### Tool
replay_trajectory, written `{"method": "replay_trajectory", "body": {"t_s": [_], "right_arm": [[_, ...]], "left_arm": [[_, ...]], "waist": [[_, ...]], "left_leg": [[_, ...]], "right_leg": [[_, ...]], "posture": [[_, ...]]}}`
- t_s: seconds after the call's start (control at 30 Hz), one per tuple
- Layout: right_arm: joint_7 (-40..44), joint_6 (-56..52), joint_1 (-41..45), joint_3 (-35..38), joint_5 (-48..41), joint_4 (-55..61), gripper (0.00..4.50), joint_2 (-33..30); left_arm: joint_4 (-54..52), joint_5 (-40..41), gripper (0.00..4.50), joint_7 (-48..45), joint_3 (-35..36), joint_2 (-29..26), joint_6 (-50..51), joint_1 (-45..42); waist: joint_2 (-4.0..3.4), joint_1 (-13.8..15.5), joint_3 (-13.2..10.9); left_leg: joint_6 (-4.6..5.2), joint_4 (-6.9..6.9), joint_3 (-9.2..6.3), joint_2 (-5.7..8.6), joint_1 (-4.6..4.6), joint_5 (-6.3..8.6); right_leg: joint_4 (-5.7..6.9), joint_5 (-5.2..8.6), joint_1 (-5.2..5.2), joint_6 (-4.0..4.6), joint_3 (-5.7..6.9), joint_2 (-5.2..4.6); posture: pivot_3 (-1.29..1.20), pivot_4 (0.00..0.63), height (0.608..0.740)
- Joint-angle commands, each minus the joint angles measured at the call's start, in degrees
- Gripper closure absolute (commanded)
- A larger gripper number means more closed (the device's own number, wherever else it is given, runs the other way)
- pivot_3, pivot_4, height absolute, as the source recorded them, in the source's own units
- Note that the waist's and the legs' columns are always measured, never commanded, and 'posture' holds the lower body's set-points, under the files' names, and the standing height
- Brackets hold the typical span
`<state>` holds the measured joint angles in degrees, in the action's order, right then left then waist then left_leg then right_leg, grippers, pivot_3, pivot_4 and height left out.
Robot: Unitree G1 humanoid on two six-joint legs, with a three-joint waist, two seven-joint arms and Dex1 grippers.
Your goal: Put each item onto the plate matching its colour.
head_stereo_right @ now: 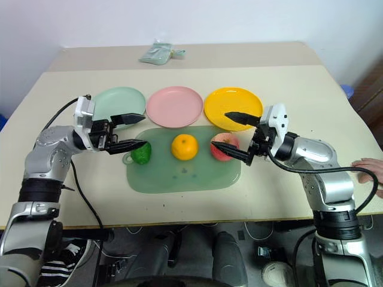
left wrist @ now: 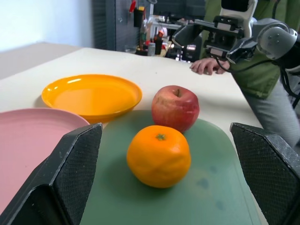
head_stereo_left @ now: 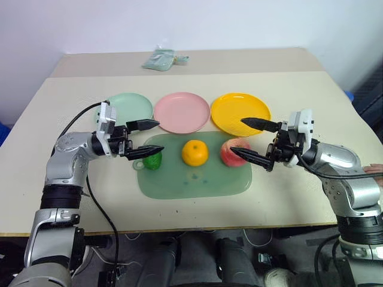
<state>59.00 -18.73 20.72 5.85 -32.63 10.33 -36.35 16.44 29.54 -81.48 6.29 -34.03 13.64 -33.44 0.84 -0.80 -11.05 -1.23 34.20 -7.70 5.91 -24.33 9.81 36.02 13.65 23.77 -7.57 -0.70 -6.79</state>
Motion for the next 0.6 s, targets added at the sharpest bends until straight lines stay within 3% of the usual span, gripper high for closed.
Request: {"method": "replay_trajectory", "body": {"t_s": [0.03,0.23,0.6], "right_arm": [[1.7,2.7,2.2,-0.5,0.6,-1.9,0.02,0.9],[2.5,1.6,4.8,-2.9,0.1,-0.2,0.02,2.1],[6.2,-0.8,5.8,-6.6,1.7,2.0,0.02,-1.3]], "left_arm": [[-4.1,1.8,0.00,1.1,2.2,-2.4,1.6,0.7],[-1.1,-2.7,0.00,1.9,0.5,-6.2,-0.6,2.9],[3.4,-7.8,0.00,6.6,-2.5,-1.0,-7.6,4.9]], "waist": [[0.00,0.0,0.0],[-0.03,0.0,0.0],[-0.01,-0.2,0.0]], "left_leg": [[0.00,0.00,0.00,0.00,0.00,0.00],[0.00,-0.02,0.02,-0.02,0.00,0.00],[-0.01,-0.02,0.03,0.00,-0.05,0.00]], "right_leg": [[-0.01,0.00,0.00,0.00,0.00,0.00],[0.02,0.00,0.06,0.01,-0.02,0.02],[0.01,-0.01,0.10,0.00,-0.02,-0.01]], "posture": [[0.00,0.150,0.740],[0.00,0.150,0.740],[0.00,0.150,0.740]]}}
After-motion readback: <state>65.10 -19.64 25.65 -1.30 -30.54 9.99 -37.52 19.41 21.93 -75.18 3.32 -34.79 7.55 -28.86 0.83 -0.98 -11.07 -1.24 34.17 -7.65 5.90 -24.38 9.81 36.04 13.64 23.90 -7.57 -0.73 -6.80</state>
